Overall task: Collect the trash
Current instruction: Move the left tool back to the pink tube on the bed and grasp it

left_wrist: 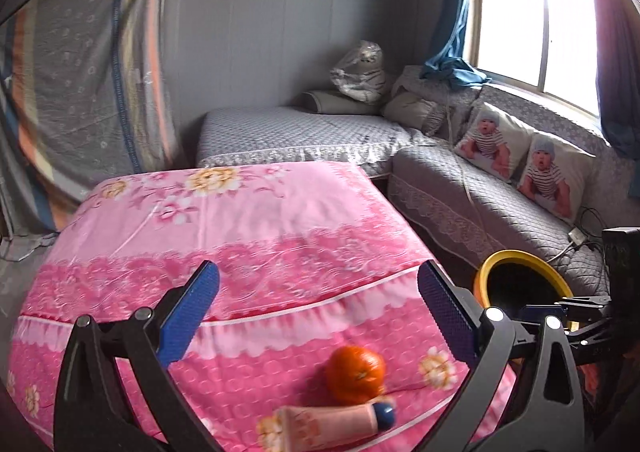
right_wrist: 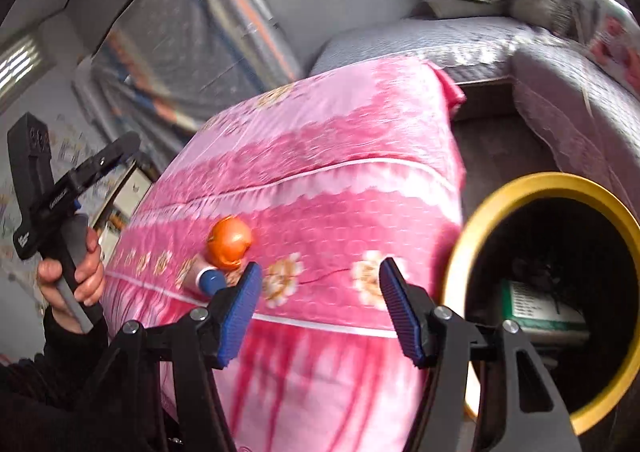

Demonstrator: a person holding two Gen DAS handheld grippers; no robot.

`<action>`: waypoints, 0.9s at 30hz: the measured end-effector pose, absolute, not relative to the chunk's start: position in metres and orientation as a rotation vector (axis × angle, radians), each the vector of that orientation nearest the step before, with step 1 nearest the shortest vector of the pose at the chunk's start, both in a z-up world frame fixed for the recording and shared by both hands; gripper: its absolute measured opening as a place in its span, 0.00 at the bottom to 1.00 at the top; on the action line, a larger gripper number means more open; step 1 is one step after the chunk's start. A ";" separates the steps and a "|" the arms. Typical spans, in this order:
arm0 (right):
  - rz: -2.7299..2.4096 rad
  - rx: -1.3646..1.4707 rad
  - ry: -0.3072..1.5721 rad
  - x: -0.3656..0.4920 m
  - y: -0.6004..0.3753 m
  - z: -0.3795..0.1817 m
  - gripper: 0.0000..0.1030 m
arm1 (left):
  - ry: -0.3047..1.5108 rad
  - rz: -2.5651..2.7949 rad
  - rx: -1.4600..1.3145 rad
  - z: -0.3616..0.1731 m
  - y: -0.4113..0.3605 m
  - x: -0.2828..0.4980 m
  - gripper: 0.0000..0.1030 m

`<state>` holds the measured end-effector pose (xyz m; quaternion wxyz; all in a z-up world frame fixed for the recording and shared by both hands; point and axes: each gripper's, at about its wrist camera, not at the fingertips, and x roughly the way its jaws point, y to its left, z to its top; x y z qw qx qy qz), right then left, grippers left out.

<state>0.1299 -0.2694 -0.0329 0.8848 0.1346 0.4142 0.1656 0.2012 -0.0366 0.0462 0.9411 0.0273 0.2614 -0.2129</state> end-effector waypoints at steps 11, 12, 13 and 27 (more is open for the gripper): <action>0.440 0.058 1.022 0.202 -0.151 -0.045 0.56 | 0.611 -0.318 -0.006 0.008 0.069 0.171 0.92; 0.439 0.051 1.035 0.206 -0.148 -0.047 0.56 | 0.614 -0.323 -0.004 0.006 0.072 0.169 0.92; 0.436 0.040 1.045 0.210 -0.145 -0.050 0.56 | 0.616 -0.328 0.000 0.004 0.073 0.168 0.92; 0.428 0.068 1.176 0.244 -0.135 -0.079 0.42 | 0.638 -0.652 0.380 -0.019 0.018 0.151 0.92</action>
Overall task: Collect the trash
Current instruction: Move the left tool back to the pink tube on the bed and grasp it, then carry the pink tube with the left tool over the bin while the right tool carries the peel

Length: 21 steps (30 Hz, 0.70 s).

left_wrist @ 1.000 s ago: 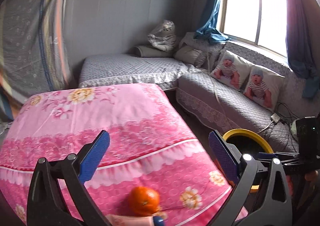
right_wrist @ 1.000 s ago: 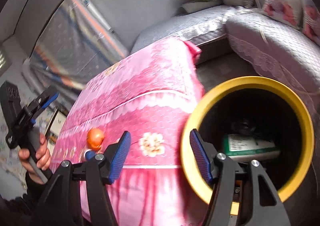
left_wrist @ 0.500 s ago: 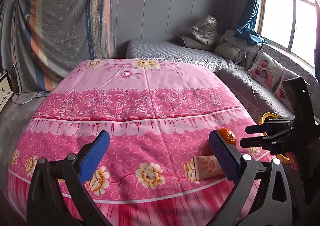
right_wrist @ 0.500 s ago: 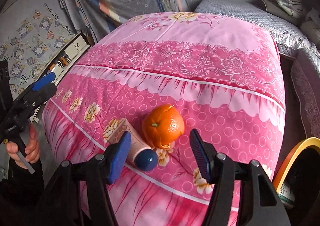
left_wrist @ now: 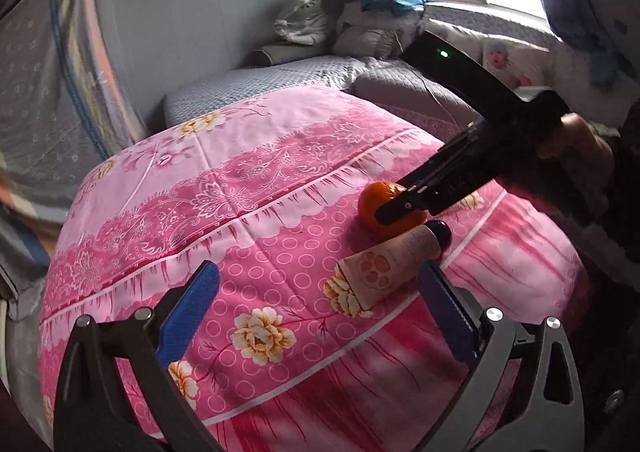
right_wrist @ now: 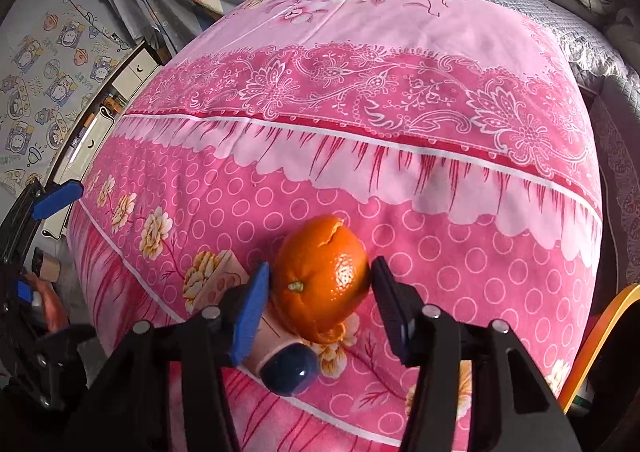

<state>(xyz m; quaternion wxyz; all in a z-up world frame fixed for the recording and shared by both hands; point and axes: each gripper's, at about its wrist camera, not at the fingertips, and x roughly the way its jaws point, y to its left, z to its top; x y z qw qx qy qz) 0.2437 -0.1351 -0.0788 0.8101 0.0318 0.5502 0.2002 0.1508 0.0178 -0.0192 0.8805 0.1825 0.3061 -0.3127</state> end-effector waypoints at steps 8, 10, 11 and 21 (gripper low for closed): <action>0.449 0.287 1.105 0.238 -0.186 -0.057 0.33 | 0.716 -0.898 0.574 -0.037 -0.038 0.165 0.92; 0.429 0.348 1.050 0.227 -0.213 -0.043 0.33 | 0.737 -0.992 0.613 -0.039 -0.049 0.168 0.92; 0.419 0.370 1.027 0.220 -0.225 -0.037 0.33 | 0.743 -1.037 0.633 -0.041 -0.055 0.168 0.92; 0.350 0.526 0.911 0.146 -0.311 -0.020 0.34 | 0.831 -1.182 0.694 -0.061 -0.090 0.184 0.54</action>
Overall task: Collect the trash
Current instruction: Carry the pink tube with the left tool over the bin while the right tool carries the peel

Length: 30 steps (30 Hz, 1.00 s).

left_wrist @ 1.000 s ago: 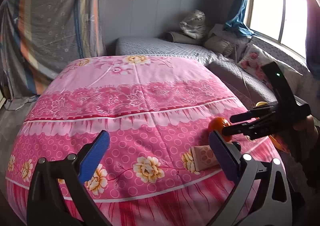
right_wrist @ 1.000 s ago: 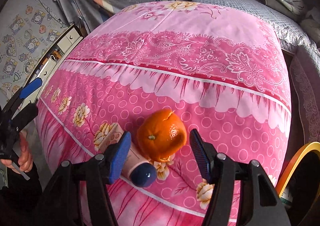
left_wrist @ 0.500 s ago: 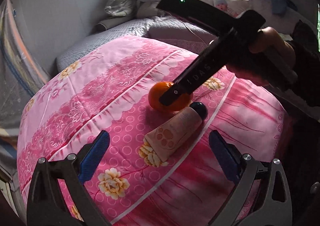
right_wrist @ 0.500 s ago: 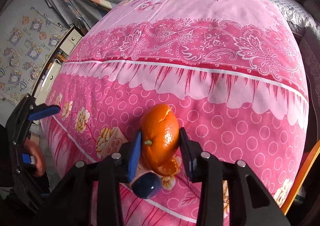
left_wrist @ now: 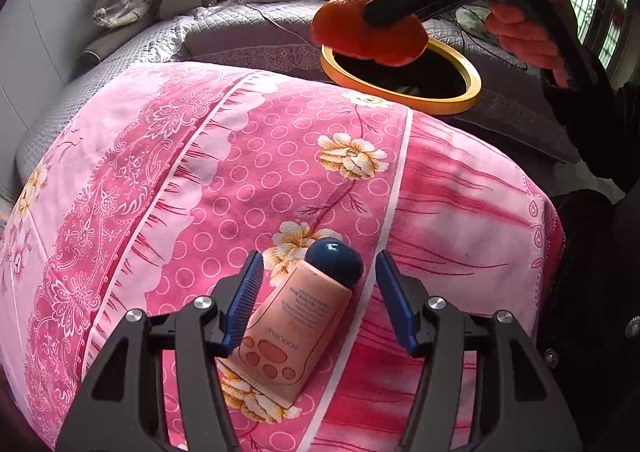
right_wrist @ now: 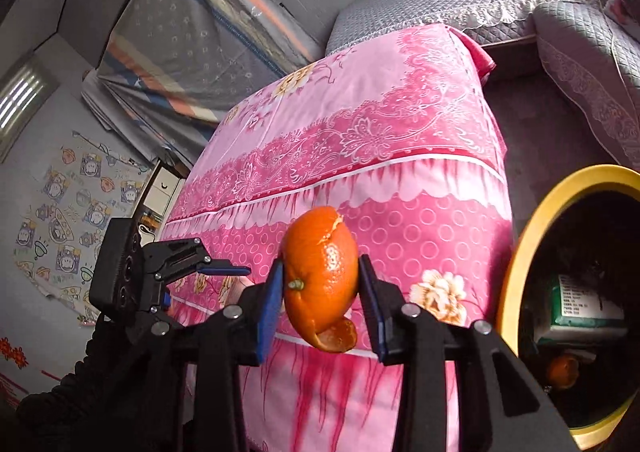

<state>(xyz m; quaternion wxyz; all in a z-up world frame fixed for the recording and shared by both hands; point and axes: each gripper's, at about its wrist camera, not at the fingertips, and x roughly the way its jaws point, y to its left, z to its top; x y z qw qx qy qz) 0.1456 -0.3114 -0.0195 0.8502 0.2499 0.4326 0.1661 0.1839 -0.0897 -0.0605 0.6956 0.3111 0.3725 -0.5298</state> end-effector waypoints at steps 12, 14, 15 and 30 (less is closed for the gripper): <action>0.297 0.606 0.879 0.126 -0.341 -0.023 0.34 | 0.859 -1.229 0.693 -0.064 -0.093 0.188 0.35; 0.303 0.599 0.880 0.126 -0.339 -0.022 0.34 | 0.842 -1.228 0.657 -0.056 -0.087 0.189 0.33; 0.304 0.595 0.878 0.125 -0.338 -0.021 0.34 | 0.828 -1.221 0.648 -0.051 -0.083 0.189 0.33; 0.311 0.584 0.864 0.124 -0.328 -0.014 0.34 | 0.625 -0.892 0.410 0.012 -0.057 0.198 0.30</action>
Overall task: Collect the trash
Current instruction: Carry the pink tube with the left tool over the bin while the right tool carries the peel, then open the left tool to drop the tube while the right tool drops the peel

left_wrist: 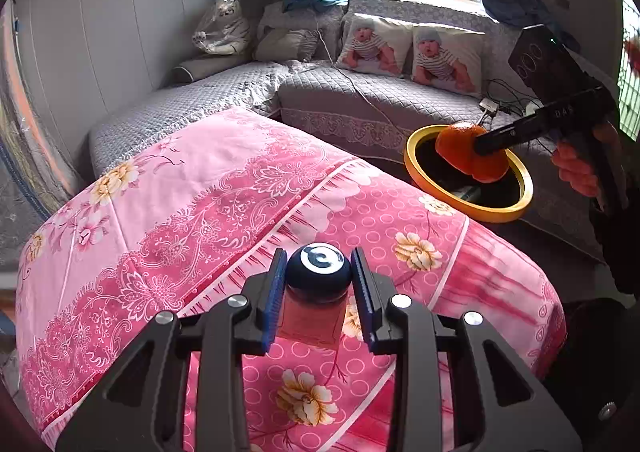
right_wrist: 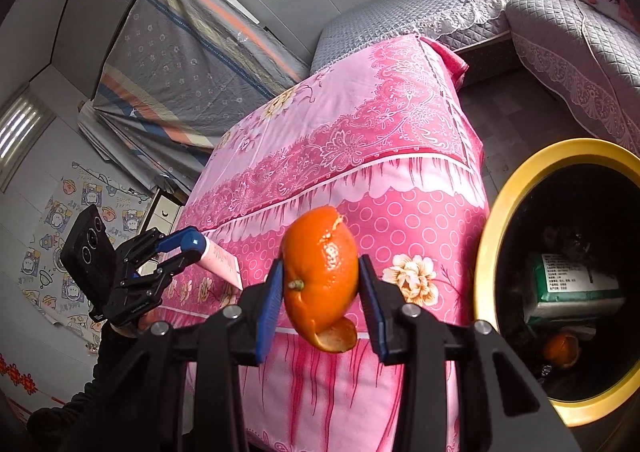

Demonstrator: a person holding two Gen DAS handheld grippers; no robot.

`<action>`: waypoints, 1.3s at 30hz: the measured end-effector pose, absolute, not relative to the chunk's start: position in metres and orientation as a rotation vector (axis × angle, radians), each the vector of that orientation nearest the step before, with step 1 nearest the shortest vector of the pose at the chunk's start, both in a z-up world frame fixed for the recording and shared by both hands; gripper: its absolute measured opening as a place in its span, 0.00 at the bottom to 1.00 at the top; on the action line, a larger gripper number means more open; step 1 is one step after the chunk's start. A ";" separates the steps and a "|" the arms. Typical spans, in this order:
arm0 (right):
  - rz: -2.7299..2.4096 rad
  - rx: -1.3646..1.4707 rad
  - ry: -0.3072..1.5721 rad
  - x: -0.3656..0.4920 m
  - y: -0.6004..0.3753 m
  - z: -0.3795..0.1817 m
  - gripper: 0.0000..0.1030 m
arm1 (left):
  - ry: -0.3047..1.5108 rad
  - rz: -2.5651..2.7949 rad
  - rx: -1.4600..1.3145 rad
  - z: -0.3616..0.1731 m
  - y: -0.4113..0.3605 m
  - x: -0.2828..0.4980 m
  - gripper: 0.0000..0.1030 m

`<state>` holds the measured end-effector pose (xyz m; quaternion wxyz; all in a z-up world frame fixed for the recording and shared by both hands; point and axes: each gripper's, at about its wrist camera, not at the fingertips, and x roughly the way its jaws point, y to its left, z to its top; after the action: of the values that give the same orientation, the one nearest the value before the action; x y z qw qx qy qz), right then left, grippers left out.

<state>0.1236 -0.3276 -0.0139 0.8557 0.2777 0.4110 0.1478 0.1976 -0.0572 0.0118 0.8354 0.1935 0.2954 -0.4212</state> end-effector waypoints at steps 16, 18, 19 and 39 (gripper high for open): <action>0.200 0.624 0.716 0.078 -0.387 0.011 0.34 | 0.444 -0.766 0.322 0.078 -0.160 0.148 0.30; 0.171 0.637 0.699 0.070 -0.401 0.010 0.34 | 0.425 -0.773 0.326 0.082 -0.177 0.141 0.30; 0.155 0.645 0.690 0.066 -0.408 0.009 0.34 | 0.414 -0.777 0.334 0.083 -0.186 0.138 0.30; -0.202 0.784 0.645 0.015 -0.518 -0.034 0.47 | 0.542 -0.917 0.279 0.051 -0.347 0.150 0.31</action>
<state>0.0146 -0.5183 -0.0340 0.8690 0.3748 0.3081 -0.0968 0.1504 -0.3471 0.0509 0.8524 0.1325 0.2573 -0.4355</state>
